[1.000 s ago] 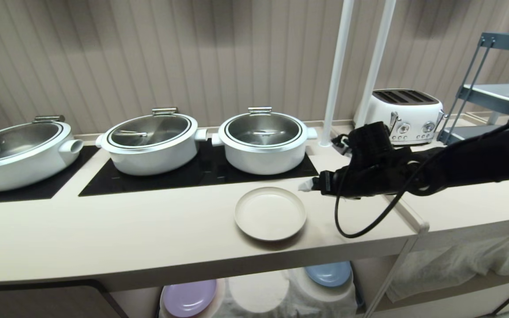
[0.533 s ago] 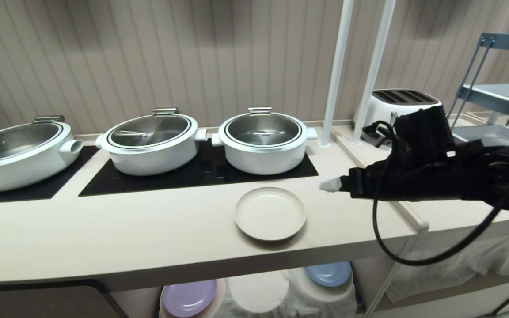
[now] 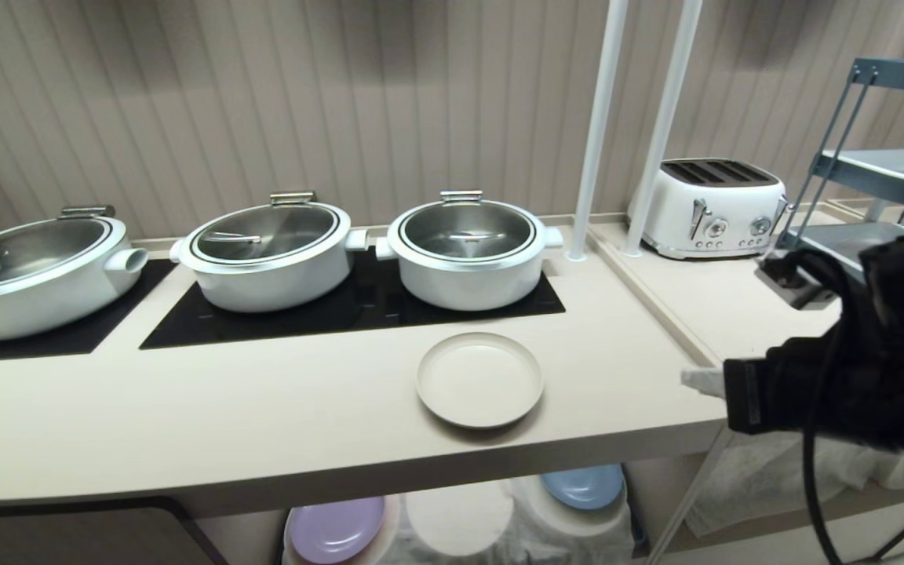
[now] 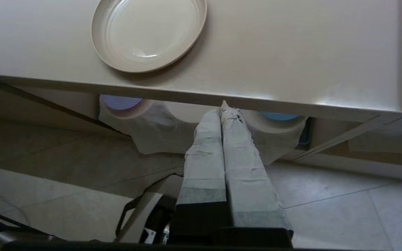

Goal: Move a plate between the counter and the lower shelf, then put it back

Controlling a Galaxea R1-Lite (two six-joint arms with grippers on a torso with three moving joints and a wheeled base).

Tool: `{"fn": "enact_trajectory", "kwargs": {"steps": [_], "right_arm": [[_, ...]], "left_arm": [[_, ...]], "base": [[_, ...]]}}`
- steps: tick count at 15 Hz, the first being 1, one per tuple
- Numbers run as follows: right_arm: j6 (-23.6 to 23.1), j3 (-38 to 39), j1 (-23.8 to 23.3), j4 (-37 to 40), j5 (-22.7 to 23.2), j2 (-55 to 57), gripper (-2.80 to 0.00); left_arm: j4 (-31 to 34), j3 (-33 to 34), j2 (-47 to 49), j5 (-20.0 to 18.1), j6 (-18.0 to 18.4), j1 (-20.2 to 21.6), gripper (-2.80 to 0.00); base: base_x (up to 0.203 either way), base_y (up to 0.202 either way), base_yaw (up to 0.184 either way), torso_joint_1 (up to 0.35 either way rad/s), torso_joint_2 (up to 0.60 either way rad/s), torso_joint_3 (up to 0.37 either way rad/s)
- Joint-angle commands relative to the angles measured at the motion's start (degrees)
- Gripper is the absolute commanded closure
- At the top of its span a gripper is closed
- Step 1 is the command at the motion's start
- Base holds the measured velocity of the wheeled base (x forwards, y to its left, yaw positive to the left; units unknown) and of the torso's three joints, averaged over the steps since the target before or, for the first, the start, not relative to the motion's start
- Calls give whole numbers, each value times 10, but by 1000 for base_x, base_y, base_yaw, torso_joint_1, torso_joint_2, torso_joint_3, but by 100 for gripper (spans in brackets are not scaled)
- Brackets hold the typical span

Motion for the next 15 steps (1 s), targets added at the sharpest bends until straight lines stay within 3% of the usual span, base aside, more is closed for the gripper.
{"fn": "enact_trajectory", "kwargs": {"steps": [1, 3, 9, 13, 15], "right_arm": [[-16, 45, 18, 0, -62, -92, 0], [-38, 59, 28, 2, -127, -138, 0], [-74, 84, 30, 27, -218, -277, 0], [-87, 85, -15, 173, -240, -407, 0], [-101, 87, -72, 249, -240, -476, 0]], "left_arm": [[0, 0, 0, 0, -1, 0, 0], [0, 0, 0, 0, -1, 0, 0], [0, 0, 0, 0, -1, 1, 0], [0, 0, 0, 0, -1, 1, 0], [0, 0, 0, 0, -1, 0, 0]], "base": [[0, 0, 0, 0, 0, 0], [0, 0, 0, 0, 0, 0], [0, 0, 0, 0, 0, 0], [0, 0, 0, 0, 0, 0], [0, 0, 0, 0, 0, 0]]}}
